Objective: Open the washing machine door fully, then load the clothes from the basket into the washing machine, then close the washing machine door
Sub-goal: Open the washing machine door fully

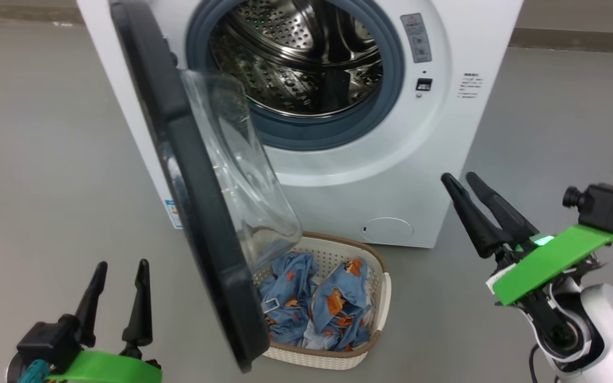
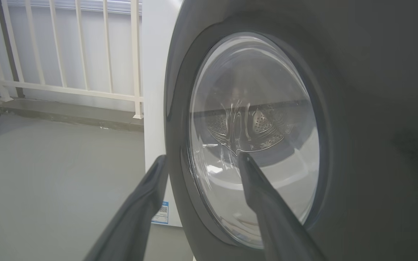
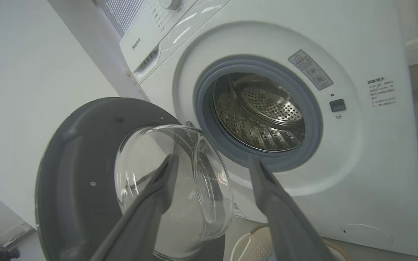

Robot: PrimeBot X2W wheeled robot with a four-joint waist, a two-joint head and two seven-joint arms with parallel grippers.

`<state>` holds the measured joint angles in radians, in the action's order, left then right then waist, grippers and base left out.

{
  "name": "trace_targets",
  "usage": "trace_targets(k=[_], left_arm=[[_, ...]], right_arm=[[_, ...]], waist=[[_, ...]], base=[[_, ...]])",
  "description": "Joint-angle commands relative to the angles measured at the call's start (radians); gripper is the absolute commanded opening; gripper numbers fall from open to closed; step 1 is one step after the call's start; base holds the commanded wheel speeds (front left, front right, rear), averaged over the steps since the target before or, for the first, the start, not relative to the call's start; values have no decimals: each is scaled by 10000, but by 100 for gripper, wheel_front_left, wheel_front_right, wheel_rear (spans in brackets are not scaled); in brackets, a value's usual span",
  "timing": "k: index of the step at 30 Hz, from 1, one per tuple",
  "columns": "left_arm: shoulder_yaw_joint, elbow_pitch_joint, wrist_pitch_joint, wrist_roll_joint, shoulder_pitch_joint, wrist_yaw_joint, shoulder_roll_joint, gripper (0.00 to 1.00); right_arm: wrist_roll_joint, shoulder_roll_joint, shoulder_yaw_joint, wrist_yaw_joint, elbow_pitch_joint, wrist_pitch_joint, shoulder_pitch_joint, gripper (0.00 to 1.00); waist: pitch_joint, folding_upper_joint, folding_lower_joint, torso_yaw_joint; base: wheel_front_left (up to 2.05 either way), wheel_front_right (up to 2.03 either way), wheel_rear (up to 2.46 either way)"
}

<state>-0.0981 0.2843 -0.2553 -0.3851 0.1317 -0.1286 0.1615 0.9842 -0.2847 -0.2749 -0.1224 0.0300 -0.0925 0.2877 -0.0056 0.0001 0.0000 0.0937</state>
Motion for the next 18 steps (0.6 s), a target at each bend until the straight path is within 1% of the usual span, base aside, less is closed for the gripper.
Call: trace_targets(k=[1,4,7,11,15,18], left_arm=[[388,-312,-65,69,90,-21,168,100],[442,-322,-65,100,72,-21,139,100],[517,-329,-65,128,47,-21,113,100],[606,-354,-65,123,-8,-21,117,100],[691,-411,-65,151,-51,-21,89,100],[712,-450,-65,177,-61,-21,61,100]], right_arm=[[-265,-173,-145,-83,-120,332,-42,100],[-913,-332,-149,-83,323,1154,-215,100],[-1464,-436,-40,-83,796,1719,-360,100],[-1995,-412,211,-83,1287,2231,-574,100],[-2185,-201,447,-83,1716,2603,-860,100],[-2546,-150,580,-83,2153,2935,-1042,100]], waist=[[-1,-1,0,-192],[5,-1,0,-300],[-15,-1,0,-389],[-49,-1,0,-467],[-44,-1,0,-514],[-30,-1,0,-533]], base=[[0,0,0],[0,0,0],[0,0,0],[0,0,0],[0,0,0],[0,0,0]])
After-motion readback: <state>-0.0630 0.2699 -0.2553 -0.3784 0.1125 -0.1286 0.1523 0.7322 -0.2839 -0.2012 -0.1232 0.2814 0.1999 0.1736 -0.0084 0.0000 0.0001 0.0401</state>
